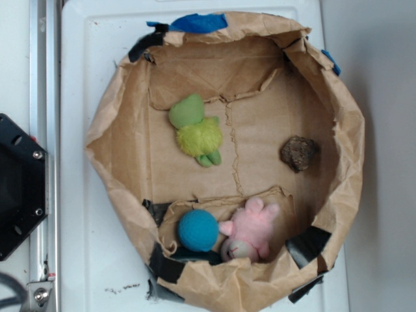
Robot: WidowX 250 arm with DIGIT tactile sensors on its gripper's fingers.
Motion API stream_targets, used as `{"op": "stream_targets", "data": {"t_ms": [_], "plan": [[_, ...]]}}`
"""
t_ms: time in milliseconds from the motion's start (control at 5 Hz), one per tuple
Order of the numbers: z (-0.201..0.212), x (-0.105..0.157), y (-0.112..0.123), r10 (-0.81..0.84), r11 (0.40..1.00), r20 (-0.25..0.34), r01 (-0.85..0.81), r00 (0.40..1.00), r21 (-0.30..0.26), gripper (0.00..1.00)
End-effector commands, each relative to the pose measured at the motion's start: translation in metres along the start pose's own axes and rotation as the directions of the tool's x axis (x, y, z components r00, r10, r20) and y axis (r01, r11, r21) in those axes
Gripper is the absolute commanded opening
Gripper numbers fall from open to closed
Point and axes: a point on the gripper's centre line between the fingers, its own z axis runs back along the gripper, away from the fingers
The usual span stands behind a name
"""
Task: Grab the pink bunny.
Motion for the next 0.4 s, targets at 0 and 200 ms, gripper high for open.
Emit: {"op": "stream_targets", "data": {"t_ms": [0,200], "plan": [[0.000,0.000,0.000,0.000,1.000,0.000,0.000,1.000,0.000,1.00],[-0.002,0.051,0.049,0.076,0.997,0.026,-0.075,0.997,-0.015,1.00]]}}
